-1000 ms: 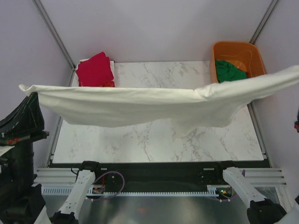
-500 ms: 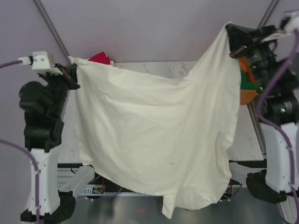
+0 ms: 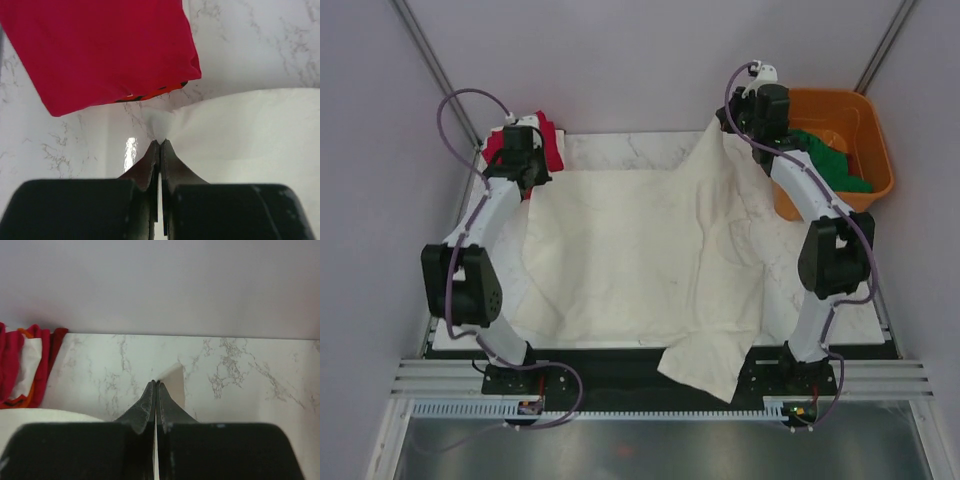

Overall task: Fold and stack the t-shirts
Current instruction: Flatten the tshirt out

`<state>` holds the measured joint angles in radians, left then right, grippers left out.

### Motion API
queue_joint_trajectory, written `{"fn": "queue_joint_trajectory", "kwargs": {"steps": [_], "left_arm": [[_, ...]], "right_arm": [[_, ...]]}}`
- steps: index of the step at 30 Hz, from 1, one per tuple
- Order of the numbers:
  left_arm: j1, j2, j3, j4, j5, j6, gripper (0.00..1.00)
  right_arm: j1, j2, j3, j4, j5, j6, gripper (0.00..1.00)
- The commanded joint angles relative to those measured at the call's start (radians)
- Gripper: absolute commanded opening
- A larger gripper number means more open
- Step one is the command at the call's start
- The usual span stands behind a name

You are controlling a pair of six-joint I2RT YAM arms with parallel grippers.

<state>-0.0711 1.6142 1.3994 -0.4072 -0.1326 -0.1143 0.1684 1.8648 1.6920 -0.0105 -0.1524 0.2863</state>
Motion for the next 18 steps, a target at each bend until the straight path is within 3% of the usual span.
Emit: {"fn": "queue_joint_trajectory", "kwargs": {"steps": [1,9,13,18], "left_arm": [[0.013,0.184,0.132,0.073,-0.059,-0.004,0.02],[0.014,0.421,0.395,0.056,-0.084,0.062,0.02],[0.014,0.472,0.427,0.048,-0.101,0.077,0.02],[0.024,0.483,0.397,0.033,-0.252,0.059,0.02]], "right_arm": [[-0.012,0.150,0.132,0.135,0.031,0.016,0.00],[-0.029,0.416,0.388,0.084,0.039,0.004,0.00],[-0.030,0.464,0.402,0.092,0.027,0.007,0.00],[-0.030,0.580,0.463,0.107,-0.064,0.053,0.02]]}}
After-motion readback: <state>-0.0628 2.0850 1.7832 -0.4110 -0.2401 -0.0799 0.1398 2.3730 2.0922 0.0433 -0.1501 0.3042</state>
